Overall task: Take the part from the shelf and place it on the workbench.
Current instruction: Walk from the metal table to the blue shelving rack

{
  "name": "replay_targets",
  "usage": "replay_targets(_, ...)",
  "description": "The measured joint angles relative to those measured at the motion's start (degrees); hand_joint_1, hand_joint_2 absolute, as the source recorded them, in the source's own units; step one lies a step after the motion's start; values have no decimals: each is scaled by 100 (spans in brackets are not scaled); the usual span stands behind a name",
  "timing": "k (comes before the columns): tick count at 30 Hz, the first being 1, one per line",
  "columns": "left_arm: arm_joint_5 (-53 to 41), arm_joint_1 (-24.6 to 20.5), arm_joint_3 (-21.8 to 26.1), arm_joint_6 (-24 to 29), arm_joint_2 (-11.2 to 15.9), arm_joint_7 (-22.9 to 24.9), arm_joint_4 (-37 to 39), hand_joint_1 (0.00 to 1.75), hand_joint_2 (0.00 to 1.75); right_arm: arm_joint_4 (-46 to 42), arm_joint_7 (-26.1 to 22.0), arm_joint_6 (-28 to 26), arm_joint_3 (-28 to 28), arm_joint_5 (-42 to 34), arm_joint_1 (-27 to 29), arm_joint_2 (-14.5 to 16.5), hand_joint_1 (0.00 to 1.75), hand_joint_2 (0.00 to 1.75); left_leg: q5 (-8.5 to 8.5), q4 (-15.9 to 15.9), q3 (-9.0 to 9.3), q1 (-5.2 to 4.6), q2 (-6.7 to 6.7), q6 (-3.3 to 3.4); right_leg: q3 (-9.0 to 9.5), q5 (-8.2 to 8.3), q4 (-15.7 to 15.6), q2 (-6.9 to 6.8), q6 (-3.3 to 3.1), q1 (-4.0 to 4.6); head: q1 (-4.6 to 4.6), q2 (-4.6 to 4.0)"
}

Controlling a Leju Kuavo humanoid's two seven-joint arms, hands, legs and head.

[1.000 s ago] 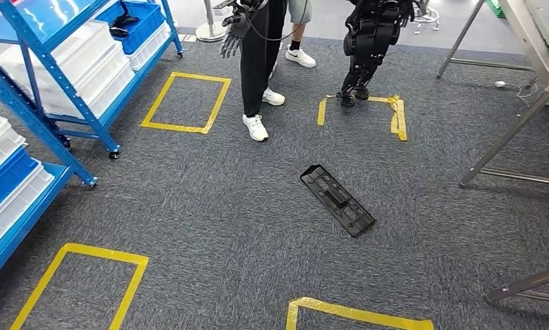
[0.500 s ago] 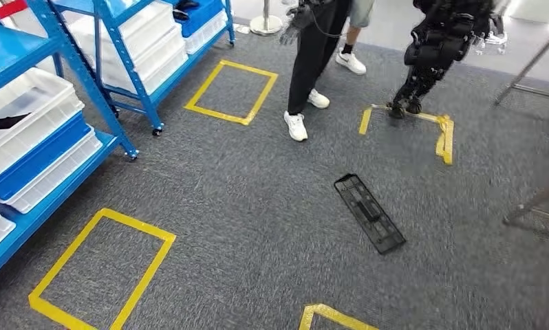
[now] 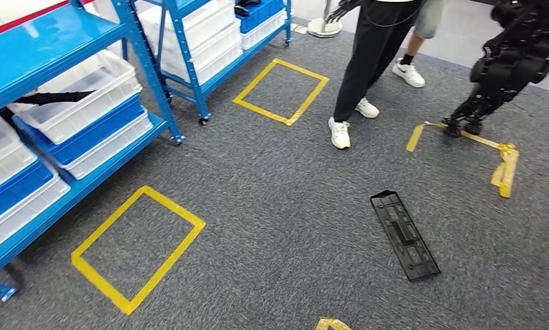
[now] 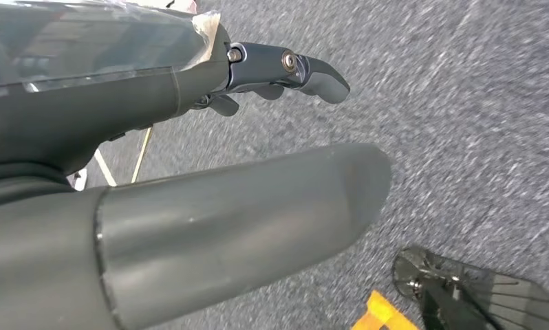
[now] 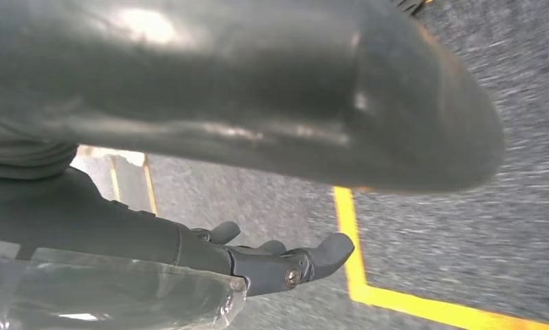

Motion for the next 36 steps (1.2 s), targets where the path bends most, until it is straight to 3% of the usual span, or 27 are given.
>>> replay_targets(2,-2,-12,-2,-1,-7,3,1,0,0,1,0,-10,-1,0,13,-1,0,0,-389,708,-342,3,376,-40,-2,-7,-8,-179,-85,17,-39,0)
replay_targets(4,-8,-8,-8,-1,-11,10,1,0,0,0,0,-24,-2,-1,26,-2,0,0,-613,1341,-654,29,496,-75,-3,-19,-7,-365,-112,44,-44,0)
replay_targets(5,-12,-2,-13,-1,-14,13,1,0,0,0,0,-29,-2,-2,27,-3,0,0,-566,1377,-670,40,519,-85,-2,-26,-6,-449,-116,49,-44,0)
replay_targets(7,-21,5,-22,-1,-14,17,1,0,0,1,1,-33,-2,-3,17,-2,0,0,-233,821,-365,50,633,-82,19,-45,-6,-589,-106,51,-46,0)
replay_targets(9,-28,-13,-27,-1,-10,17,0,0,0,1,2,-34,-2,-4,10,3,0,0,31,64,53,21,879,-39,49,-79,-3,-706,-61,82,-44,0)
replay_targets(11,-31,-33,-32,1,-8,17,-1,0,0,1,2,-36,-2,-4,-2,8,0,0,73,-220,195,-25,960,23,82,-112,-5,-824,-1,118,-40,0)
replay_targets(13,-32,-24,-40,1,-9,17,-1,0,0,0,3,-39,-2,-4,-28,9,0,0,101,-251,190,-33,814,98,115,-134,-10,-893,65,118,-43,0)
replay_targets(15,-34,-19,-53,1,-16,19,0,0,0,2,4,-44,-2,-5,-42,14,0,0,154,-307,209,-5,685,182,38,-267,201,-636,91,99,-39,0)
replay_targets(17,-38,-31,-64,0,-20,22,1,0,0,4,9,-54,-2,-8,-18,17,0,0,182,-331,206,15,543,229,-282,-587,888,-286,52,80,-30,0)
replay_targets(19,-39,-29,-71,-1,-20,28,1,0,0,5,15,-62,-2,-9,18,13,0,0,186,-328,194,15,377,237,-654,-837,1622,-186,51,78,-30,0)
replay_targets(20,-37,-21,-74,-1,-24,34,1,0,0,5,16,-64,-2,-7,28,11,0,0,187,-326,197,17,289,235,-717,-823,1715,-174,93,74,-31,0)
replay_targets(21,-33,-13,-75,-1,-27,39,1,0,0,5,15,-63,-2,-5,33,10,0,0,187,-323,206,22,203,230,-665,-710,1565,-161,154,63,-30,0)
replay_targets(22,-28,-8,-75,-1,-30,43,1,0,0,5,10,-59,-2,-1,35,7,0,0,186,-317,219,31,115,217,-508,-524,1201,-117,225,42,-31,0)
replay_targets(23,-23,-6,-75,-1,-31,46,1,0,0,6,7,-52,-2,3,35,5,0,0,182,-308,222,37,30,193,-315,-335,754,2,286,8,-29,0)
replay_targets(24,-19,-8,-75,0,-30,46,0,0,0,7,2,-42,-2,5,34,4,0,0,174,-287,214,31,-48,160,-165,-197,398,112,300,-10,-29,0)
replay_targets(26,-14,-2,-75,1,-26,47,0,0,0,8,-3,-28,-1,9,32,3,0,0,170,-260,174,17,-170,90,-33,-96,82,230,221,-15,-39,0)
replay_targets(28,-4,26,-75,2,-19,49,4,0,0,8,-4,-20,1,13,26,4,0,0,188,-260,139,28,-253,30,-17,-78,83,105,96,-3,-50,0)
replay_targets(30,16,47,-75,3,-16,50,8,0,0,7,-14,-4,2,15,24,-1,0,0,85,-109,58,24,-40,-18,-3,-53,73,-26,10,-15,-68,0)
replay_targets(32,36,32,-75,3,-20,49,9,0,0,5,-33,19,2,22,37,-7,0,0,-259,480,-219,15,343,-48,-6,-54,67,-180,-67,5,-104,0)
replay_targets(33,42,23,-75,3,-21,45,9,0,0,5,-42,29,2,27,47,-9,0,0,-450,882,-413,20,449,-59,-8,-61,68,-268,-97,27,-119,0)
replay_targets(34,50,21,-75,3,-22,38,8,0,0,5,-48,35,2,31,54,-12,0,0,-575,1218,-578,26,497,-64,-9,-69,69,-359,-114,47,-119,0)
replay_targets(35,61,25,-75,3,-23,27,8,0,0,5,-54,39,3,37,56,-16,0,0,-597,1387,-660,28,516,-62,-10,-77,69,-444,-125,64,-119,0)
replay_targets(36,71,31,-74,4,-24,18,7,0,0,5,-61,44,7,42,53,-21,0,0,-512,1336,-626,27,532,-50,-9,-86,69,-522,-135,75,-119,0)
